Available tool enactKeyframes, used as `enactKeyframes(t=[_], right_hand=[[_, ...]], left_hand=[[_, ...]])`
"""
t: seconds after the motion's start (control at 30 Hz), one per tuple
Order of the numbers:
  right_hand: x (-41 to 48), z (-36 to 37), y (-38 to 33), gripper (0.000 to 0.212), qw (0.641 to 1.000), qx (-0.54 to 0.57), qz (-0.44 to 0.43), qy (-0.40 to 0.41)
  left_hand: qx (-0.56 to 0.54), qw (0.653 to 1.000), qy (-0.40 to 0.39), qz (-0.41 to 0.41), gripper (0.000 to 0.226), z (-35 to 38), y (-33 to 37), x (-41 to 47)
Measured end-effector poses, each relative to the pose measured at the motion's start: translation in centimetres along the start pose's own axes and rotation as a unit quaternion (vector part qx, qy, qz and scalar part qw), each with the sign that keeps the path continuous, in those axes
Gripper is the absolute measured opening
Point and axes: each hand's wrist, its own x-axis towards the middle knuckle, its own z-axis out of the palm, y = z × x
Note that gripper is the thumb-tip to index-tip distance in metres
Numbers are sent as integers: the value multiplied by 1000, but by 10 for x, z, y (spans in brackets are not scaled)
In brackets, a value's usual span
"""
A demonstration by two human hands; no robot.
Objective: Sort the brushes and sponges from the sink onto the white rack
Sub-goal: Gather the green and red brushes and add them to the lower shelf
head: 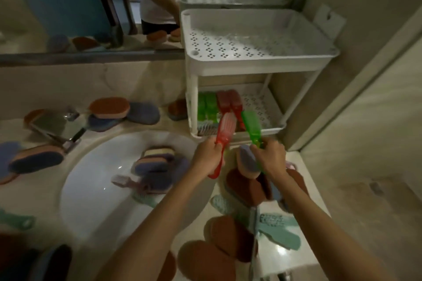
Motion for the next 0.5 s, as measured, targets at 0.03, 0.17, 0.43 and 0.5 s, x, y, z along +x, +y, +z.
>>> enactKeyframes(t=[0.03, 0.17, 0.43, 0.5], right_hand=[[16, -2, 1, 28, 1000, -7, -4, -2], [73, -11, -9, 33, 999, -19, -25, -22], [144, 14, -7, 50, 985, -67, 48, -152], [146, 19, -5, 47, 983, -106, 34, -143]], left_hand=[[-11, 1000, 7, -6, 25, 4, 8, 9], [-45, 997, 53, -38, 25, 12, 30, 47], [-132, 987, 54, -73, 18, 19, 41, 89], [-147, 984, 56, -78, 21, 21, 40, 94]])
